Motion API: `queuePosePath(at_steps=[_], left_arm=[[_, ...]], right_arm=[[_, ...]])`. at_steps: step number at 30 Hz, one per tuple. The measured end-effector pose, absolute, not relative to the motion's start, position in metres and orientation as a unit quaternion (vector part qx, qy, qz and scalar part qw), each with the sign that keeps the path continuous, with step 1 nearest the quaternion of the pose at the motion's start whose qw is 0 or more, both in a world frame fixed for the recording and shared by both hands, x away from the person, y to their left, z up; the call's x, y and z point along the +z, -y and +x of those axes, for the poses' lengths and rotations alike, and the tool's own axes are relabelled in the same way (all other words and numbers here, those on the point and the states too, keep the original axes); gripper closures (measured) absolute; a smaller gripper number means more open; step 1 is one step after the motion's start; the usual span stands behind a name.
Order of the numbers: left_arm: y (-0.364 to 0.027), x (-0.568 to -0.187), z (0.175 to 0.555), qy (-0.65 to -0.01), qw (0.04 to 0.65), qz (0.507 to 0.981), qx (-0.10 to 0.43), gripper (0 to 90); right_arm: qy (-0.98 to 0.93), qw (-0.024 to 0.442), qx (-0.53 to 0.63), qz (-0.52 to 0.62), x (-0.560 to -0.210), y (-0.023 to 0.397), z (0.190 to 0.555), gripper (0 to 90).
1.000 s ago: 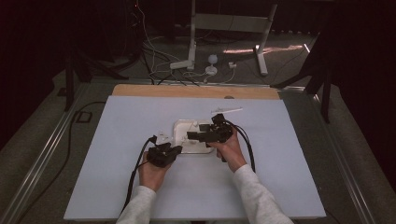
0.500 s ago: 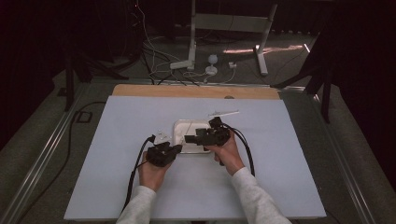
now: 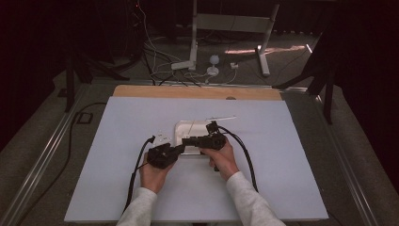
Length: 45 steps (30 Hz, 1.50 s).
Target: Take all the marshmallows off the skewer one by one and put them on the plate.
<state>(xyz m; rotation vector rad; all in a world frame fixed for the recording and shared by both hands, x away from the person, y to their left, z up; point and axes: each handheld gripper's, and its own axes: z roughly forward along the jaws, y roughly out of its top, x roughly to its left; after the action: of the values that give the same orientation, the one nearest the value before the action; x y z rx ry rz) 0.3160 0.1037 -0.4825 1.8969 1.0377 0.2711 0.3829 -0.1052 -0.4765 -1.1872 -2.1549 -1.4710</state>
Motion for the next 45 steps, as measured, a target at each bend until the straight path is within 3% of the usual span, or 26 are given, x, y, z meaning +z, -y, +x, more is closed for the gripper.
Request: queuePosePath(at_steps=[10, 14, 16, 19, 25, 45], left_arm=[[-0.100, -0.486, 0.317, -0.420, 0.445, 0.785, 0.098, 88.4], [-0.100, -0.485, 0.316, -0.423, 0.449, 0.780, 0.106, 89.7], [-0.100, -0.484, 0.315, -0.423, 0.454, 0.777, 0.106, 89.9], [-0.100, -0.484, 0.315, -0.423, 0.454, 0.777, 0.106, 90.0], [-0.101, -0.482, 0.314, -0.422, 0.456, 0.776, 0.109, 90.0], [-0.111, -0.475, 0.311, -0.433, 0.463, 0.765, 0.113, 90.0]], right_arm=[[0.739, 0.127, -0.521, -0.408, -0.471, 0.107, 0.381, 76.4], [0.745, 0.130, -0.518, -0.399, -0.471, 0.105, 0.380, 66.8], [0.750, 0.128, -0.513, -0.397, -0.473, 0.102, 0.378, 66.2], [0.749, 0.121, -0.516, -0.397, -0.475, 0.100, 0.377, 74.8], [0.746, 0.108, -0.520, -0.401, -0.473, 0.099, 0.376, 80.7], [0.721, 0.074, -0.546, -0.420, -0.461, 0.092, 0.376, 81.7]])
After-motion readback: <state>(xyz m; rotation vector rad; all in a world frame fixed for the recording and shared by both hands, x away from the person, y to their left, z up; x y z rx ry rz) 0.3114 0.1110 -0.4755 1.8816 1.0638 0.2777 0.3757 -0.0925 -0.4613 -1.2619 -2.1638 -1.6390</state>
